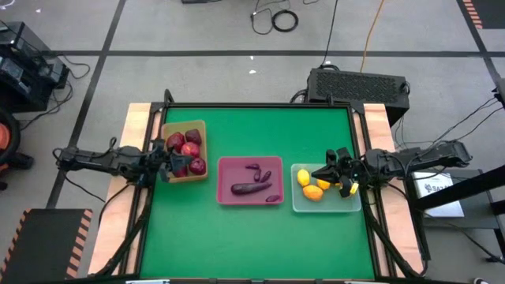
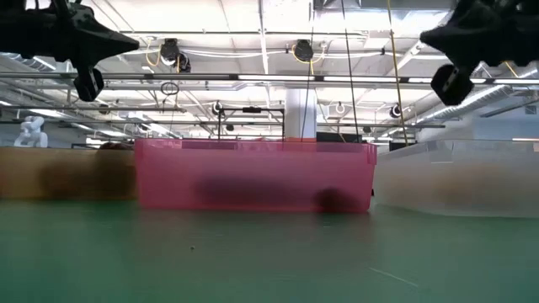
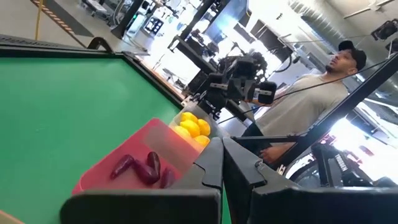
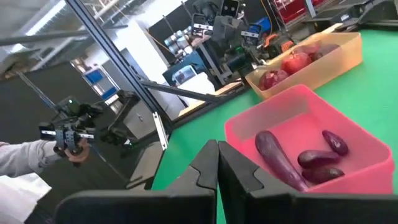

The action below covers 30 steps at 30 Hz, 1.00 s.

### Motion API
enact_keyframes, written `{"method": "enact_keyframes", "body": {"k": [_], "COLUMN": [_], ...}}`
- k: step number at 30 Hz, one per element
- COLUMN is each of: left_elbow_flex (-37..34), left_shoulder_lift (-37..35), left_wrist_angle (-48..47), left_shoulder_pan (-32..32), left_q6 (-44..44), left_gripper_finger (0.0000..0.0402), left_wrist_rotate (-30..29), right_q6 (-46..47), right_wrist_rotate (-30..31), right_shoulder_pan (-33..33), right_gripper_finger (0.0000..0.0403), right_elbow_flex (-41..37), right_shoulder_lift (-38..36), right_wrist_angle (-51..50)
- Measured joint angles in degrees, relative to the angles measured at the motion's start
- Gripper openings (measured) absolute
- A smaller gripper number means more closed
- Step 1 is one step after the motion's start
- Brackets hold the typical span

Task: Sort produce into baskets
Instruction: Return to Home Position

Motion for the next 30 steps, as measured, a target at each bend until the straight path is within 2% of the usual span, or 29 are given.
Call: {"method": "enact_keyframes", "body": {"k": [10, 15, 18, 26, 30], "left_elbow_flex": [0.0, 0.0, 0.0, 0.0, 0.0], "left_shoulder_lift": [0.02, 0.02, 0.02, 0.02, 0.02], "left_wrist_angle": [-0.1, -0.15, -0.21, -2.43, -2.4], "left_shoulder_pan": [0.0, 0.0, 0.0, 0.0, 0.0], "left_q6": [-1.36, -1.38, -1.38, -1.29, 0.21], "left_gripper_finger": [0.0004, 0.0004, 0.0004, 0.0004, 0.0004], "left_wrist_rotate": [-1.29, -1.29, -1.29, -1.29, -1.29], "right_q6": [0.11, -1.01, -1.39, -19.48, -22.33], "right_wrist_rotate": [0.91, 0.91, 1.11, -0.7, -0.9], "right_shoulder_pan": [0.0, -0.02, -0.07, -0.04, -0.06], "right_gripper_finger": [0.0, 0.0, 0.0, 0.0, 0.0], "right_elbow_flex": [-6.03, -10.58, -10.77, -10.77, -10.77], "right_shoulder_lift": [-6.04, -9.74, -11.1, -11.7, -11.72], "right_wrist_angle": [1.56, 7.8, 6.78, 2.95, 1.66]}}
